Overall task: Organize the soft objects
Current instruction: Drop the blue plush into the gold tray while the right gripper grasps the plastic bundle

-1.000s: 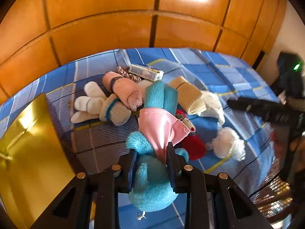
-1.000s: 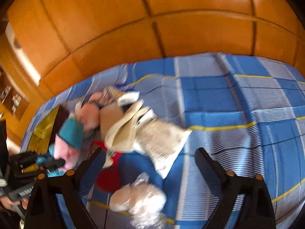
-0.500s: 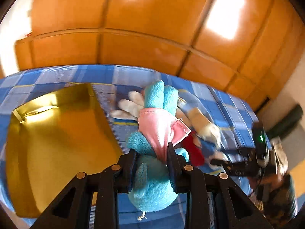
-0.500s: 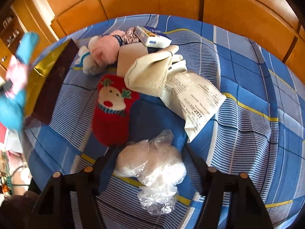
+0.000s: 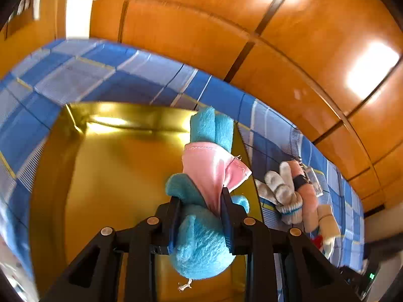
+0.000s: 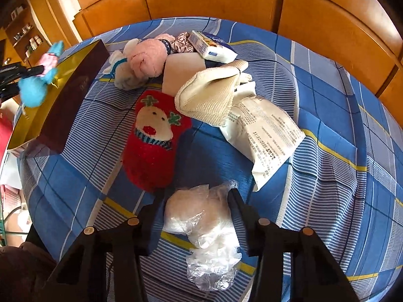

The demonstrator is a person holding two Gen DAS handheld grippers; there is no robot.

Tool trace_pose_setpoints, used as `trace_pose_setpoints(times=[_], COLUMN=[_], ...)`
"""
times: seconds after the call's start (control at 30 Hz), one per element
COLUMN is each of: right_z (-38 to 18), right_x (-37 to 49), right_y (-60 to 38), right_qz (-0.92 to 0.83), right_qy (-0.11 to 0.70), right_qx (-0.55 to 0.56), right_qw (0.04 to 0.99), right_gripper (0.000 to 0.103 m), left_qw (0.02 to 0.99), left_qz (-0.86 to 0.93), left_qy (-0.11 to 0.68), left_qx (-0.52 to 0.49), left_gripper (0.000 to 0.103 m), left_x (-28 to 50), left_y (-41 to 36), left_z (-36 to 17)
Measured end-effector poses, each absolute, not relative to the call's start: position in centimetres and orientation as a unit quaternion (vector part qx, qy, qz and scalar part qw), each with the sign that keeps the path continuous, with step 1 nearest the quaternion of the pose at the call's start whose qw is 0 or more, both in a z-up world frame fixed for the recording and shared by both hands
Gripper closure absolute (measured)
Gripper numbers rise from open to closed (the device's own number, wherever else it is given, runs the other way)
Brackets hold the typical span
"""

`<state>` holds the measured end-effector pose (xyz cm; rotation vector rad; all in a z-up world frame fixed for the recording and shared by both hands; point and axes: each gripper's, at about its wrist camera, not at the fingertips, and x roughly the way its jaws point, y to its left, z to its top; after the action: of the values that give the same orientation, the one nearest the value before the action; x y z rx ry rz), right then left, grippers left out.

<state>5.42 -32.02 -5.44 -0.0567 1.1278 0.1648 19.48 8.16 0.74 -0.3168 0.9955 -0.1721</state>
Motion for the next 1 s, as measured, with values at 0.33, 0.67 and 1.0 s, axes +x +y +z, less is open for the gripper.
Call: trace_pose_setpoints(times=[0.33, 0.67, 1.0], right_z=[-5.8, -5.9, -5.4], right_x=[5.4, 5.3, 5.3], right_y=[-31.4, -31.1, -31.0], right_qz=[0.076, 0.076, 0.081], right_qy=[0.535, 0.532, 0.522], right_qx=[-0.050, -0.063, -0.059], right_qw=[0.840, 0.841, 0.847], right_gripper=[0.054, 0.055, 0.063], left_qw=[0.838, 0.838, 0.872], left_qz=[-0.063, -0.055, -0.034], left_qy=[0.514, 0.523, 0.479], left_qx=[-0.174, -0.148, -0.092], left_gripper=[0.073, 0.051, 0.034], left_x=[23.6, 25.0, 22.1], left_y=[6.8, 5.3, 5.8], left_z=[-3.1, -3.9, -1.1])
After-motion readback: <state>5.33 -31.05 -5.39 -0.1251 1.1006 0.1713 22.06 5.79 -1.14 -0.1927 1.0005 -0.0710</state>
